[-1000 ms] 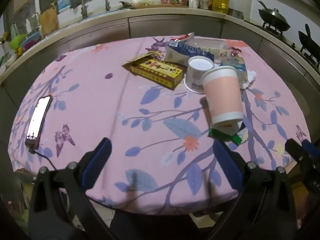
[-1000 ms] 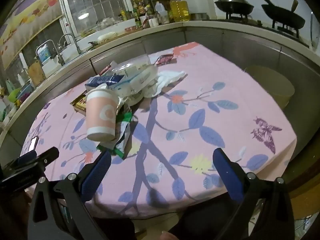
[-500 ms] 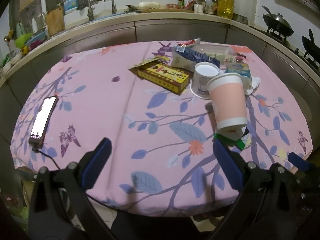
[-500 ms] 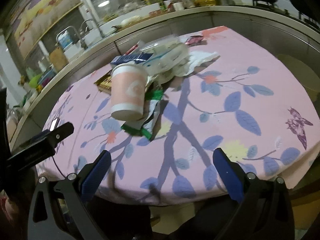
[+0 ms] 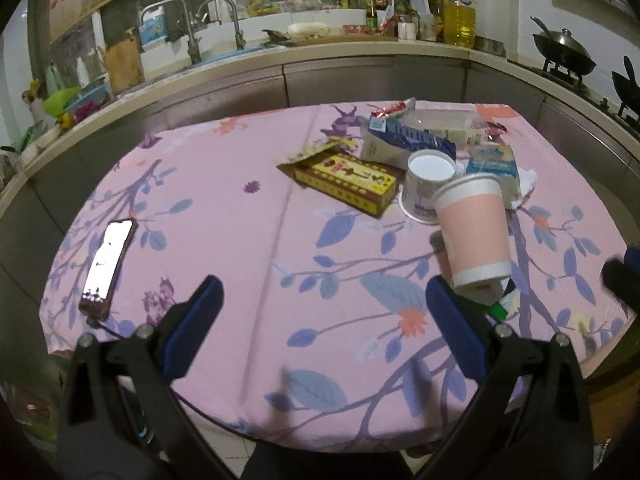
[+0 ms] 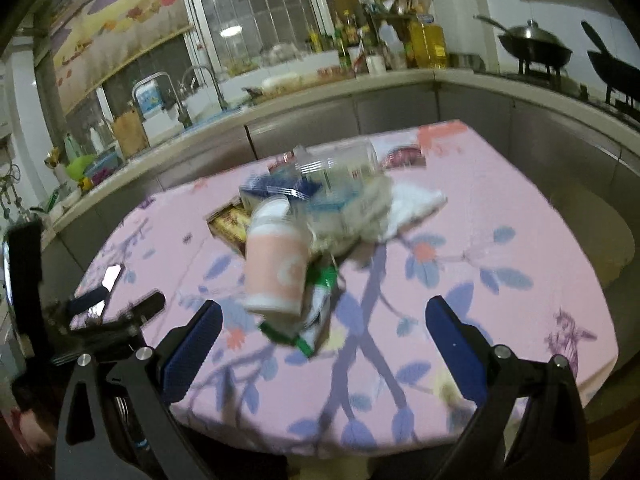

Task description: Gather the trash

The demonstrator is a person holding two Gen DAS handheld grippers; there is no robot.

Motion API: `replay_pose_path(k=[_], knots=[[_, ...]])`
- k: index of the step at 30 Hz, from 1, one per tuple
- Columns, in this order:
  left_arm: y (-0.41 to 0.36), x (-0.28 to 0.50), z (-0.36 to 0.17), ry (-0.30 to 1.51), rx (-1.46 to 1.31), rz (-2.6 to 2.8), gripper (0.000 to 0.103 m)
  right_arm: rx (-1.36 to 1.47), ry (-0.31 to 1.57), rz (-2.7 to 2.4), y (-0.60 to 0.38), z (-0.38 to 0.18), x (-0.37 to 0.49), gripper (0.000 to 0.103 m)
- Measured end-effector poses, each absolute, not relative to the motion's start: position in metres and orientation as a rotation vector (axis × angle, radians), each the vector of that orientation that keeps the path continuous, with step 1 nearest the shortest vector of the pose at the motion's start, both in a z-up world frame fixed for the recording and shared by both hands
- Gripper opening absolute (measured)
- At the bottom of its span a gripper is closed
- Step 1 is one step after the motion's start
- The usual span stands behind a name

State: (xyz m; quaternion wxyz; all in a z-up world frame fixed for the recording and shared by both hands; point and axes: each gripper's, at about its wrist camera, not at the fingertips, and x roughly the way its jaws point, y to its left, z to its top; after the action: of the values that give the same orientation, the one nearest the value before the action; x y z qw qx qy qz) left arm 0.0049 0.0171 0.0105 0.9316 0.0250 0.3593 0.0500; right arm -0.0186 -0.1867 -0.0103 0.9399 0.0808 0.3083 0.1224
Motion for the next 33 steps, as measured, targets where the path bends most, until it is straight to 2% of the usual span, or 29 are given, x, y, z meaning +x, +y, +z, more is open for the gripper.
replay_pose_path(k=[33], knots=[[0.017,0.005,0.017,0.702,0.058,0.115,0.097,0.252,0.572,0.227,-0.187,-0.006,-0.028,0.097]])
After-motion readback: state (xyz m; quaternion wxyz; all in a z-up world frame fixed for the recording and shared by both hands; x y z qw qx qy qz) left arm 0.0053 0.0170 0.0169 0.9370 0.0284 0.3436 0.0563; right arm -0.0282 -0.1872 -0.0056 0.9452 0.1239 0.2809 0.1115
